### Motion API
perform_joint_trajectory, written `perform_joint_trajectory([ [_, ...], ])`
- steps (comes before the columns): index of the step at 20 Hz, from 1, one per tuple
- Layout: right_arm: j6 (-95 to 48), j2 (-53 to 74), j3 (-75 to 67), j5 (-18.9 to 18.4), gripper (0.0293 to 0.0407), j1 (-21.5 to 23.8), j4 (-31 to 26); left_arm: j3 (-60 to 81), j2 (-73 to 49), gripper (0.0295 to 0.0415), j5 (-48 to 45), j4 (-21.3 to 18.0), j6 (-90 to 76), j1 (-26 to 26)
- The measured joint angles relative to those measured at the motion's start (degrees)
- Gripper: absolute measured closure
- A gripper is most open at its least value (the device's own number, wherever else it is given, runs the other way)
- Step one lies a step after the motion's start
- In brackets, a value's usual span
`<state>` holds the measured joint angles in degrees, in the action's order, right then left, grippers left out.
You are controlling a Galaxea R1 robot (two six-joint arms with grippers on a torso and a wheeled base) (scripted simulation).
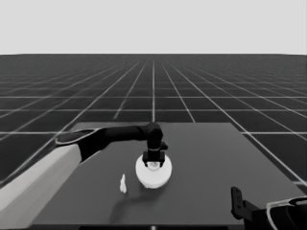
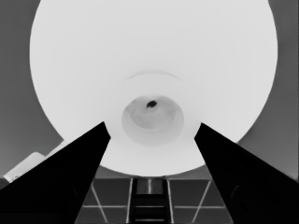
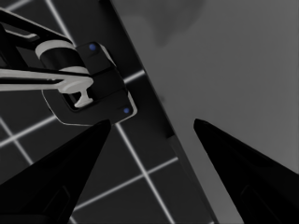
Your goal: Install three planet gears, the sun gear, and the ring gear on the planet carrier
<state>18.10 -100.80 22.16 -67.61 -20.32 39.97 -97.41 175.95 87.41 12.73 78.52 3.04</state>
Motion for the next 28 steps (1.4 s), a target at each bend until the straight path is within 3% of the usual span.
perform_joint_trajectory([
  [28,0.0,0.0,0.0,0.0,0.0315,0.0,0.0,-1.1,0.2,0.0364,-0.4,1.0,-11.4,1.9],
])
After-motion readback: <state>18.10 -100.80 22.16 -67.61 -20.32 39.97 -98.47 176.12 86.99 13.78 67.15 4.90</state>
